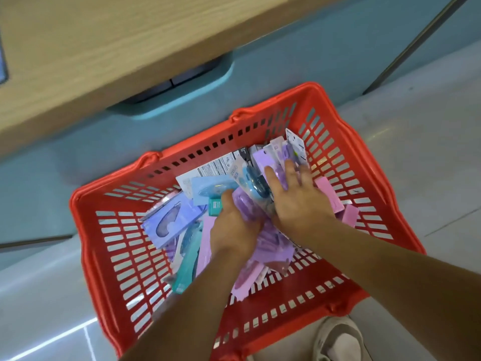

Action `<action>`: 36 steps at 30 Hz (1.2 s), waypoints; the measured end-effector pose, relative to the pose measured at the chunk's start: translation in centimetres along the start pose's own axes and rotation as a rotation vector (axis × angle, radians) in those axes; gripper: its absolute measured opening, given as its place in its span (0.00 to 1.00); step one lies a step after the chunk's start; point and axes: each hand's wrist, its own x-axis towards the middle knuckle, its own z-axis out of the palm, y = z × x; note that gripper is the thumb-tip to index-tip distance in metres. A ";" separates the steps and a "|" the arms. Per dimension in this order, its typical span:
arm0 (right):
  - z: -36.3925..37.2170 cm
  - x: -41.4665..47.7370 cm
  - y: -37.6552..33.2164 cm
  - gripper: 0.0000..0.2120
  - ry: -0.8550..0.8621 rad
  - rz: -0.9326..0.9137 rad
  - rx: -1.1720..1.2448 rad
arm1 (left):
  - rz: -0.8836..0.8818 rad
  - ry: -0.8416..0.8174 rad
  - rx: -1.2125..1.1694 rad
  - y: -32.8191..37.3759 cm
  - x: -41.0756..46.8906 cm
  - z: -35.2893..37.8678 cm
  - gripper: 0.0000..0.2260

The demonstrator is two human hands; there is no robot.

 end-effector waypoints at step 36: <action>-8.5 -6.5 -0.4 0.52 0.120 -0.107 1.180 | 0.155 0.077 -0.471 -3.3 -6.1 -14.7 0.16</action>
